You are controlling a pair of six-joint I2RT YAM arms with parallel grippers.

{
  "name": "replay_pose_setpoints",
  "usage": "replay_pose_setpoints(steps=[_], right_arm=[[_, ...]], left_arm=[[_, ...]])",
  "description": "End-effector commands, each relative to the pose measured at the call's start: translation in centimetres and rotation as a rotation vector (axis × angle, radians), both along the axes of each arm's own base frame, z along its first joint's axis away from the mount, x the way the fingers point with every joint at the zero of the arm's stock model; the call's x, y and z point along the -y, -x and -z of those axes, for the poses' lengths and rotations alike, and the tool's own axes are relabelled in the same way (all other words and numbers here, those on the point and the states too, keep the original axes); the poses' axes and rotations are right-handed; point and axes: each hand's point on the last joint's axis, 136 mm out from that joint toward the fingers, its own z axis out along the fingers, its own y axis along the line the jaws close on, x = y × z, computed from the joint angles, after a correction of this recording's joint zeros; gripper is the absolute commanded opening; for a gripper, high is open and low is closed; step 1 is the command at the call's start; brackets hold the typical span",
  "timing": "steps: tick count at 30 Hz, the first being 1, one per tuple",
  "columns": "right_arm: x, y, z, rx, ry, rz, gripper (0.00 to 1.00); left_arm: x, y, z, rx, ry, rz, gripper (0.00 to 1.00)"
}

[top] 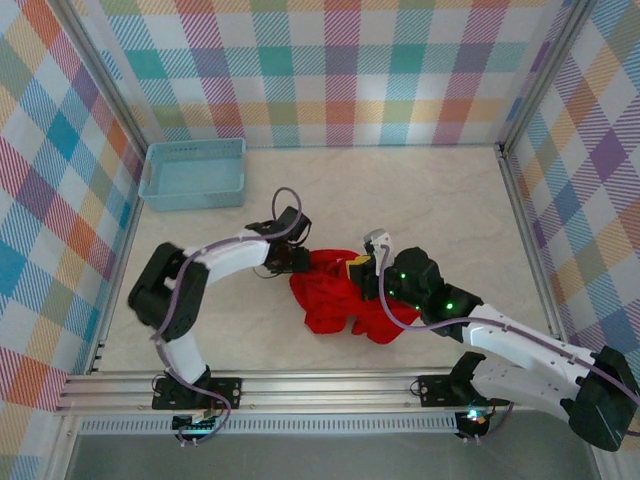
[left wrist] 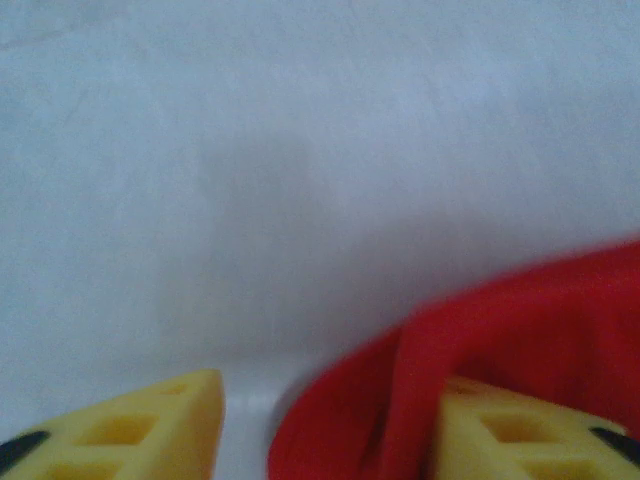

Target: Fold the inside-out t-shirt

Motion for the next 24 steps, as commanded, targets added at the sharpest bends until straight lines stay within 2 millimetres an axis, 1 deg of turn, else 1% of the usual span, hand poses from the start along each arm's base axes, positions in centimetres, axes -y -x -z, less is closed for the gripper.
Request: replay_pose_setpoints(steps=[1, 2, 5, 6, 7, 9, 11, 13, 16, 18, 20, 22, 24], right_arm=[[-0.1, -1.3, 0.3, 0.008, 0.030, 0.051, 0.00], [-0.4, -1.5, 0.5, -0.003, 0.023, 0.050, 0.00], [-0.9, -1.9, -0.2, -0.005, -0.010, 0.055, 0.00], [-0.9, -2.1, -0.7, 0.004, -0.024, 0.066, 0.00], [-0.9, -2.3, -1.1, 0.013, -0.033, 0.079, 0.00], [-0.4, -2.8, -2.0, 0.028, -0.048, 0.118, 0.00], [0.2, -3.4, -2.6, 0.041, -0.050, 0.160, 0.00], [0.8, -3.9, -2.8, 0.042, -0.051, 0.200, 0.00], [1.5, -4.5, -2.3, 0.020, -0.055, 0.252, 0.00], [2.1, -5.2, -1.4, -0.003, -0.046, 0.307, 0.00], [2.6, -5.8, -0.4, -0.020, -0.034, 0.356, 0.00], [3.0, -6.7, 1.0, -0.020, -0.020, 0.412, 0.00], [3.1, -7.9, 2.2, -0.012, -0.011, 0.454, 0.00]], left_arm=[[2.6, 2.5, -4.9, 0.127, 0.114, 0.102, 0.67], [3.4, 3.3, -6.0, 0.157, 0.147, 0.130, 0.71], [5.1, 5.5, -7.0, 0.187, 0.241, 0.198, 0.78], [5.4, 6.2, -7.0, 0.191, 0.262, 0.216, 0.79], [6.2, 6.4, -7.4, 0.214, 0.303, 0.237, 0.80], [6.8, 7.4, -6.9, 0.212, 0.338, 0.269, 0.81], [7.2, 8.4, -5.6, 0.183, 0.341, 0.296, 0.78], [6.6, 8.7, -3.6, 0.150, 0.299, 0.280, 0.75], [5.6, 8.9, -0.3, 0.094, 0.210, 0.259, 0.64], [5.2, 9.1, 1.2, 0.060, 0.172, 0.259, 0.56], [4.9, 9.2, 2.0, 0.048, 0.149, 0.257, 0.51], [5.4, 9.4, 1.6, 0.061, 0.160, 0.278, 0.47], [6.2, 9.7, 0.6, 0.088, 0.170, 0.322, 0.47]])
